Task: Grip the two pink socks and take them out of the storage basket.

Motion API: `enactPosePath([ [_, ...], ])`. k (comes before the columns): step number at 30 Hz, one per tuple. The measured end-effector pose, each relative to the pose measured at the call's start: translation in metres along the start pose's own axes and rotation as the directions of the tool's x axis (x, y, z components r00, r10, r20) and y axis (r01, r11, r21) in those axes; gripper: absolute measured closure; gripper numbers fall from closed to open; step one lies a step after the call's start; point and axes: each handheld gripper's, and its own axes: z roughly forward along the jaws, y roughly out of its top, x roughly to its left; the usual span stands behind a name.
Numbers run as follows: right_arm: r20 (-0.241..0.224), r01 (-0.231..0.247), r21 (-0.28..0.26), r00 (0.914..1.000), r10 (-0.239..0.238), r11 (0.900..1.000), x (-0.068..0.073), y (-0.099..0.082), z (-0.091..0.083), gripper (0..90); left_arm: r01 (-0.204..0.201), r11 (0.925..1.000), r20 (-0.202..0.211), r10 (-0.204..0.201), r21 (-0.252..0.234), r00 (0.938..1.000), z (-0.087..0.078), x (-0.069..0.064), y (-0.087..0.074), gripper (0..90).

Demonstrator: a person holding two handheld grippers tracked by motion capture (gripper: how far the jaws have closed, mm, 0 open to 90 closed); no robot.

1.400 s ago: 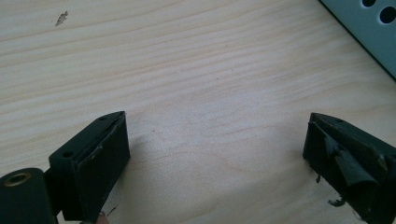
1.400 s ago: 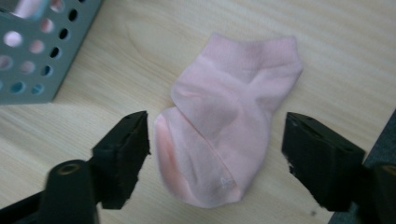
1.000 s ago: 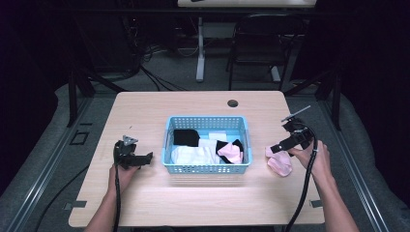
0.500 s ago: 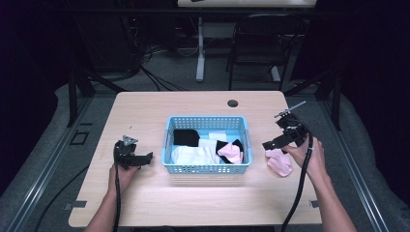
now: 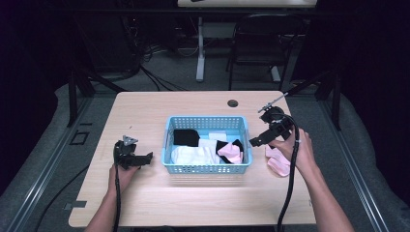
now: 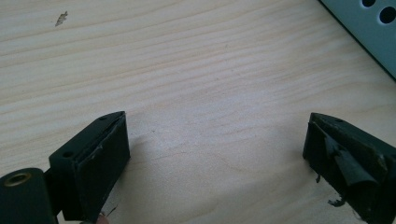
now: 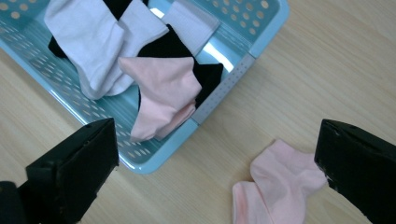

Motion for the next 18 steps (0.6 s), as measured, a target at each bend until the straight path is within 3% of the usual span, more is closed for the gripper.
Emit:
enactPosePath([
  [7, -0.027, 0.084, 0.021, 0.9961, -0.084, 0.9962, 0.021, 0.019, 0.009, 0.0, -0.003, 1.0, 0.0, 0.003, 0.002, 1.0, 0.0, 0.0, 0.0, 7.0],
  [14, -0.051, 0.122, 0.033, 0.9914, -0.12, 0.992, 0.039, 0.033, 0.024, 0.0, -0.003, 1.0, 0.0, 0.003, 0.002, 1.0, 0.0, 0.0, 0.0, 7.0],
  [18, -0.097, 0.148, 0.04, 0.9848, -0.144, 0.9882, 0.047, 0.04, 0.032, 1.4, -0.002, 1.0, 0.0, 0.002, 0.002, 1.0, 0.0, 0.0, 0.0, 7.0],
])
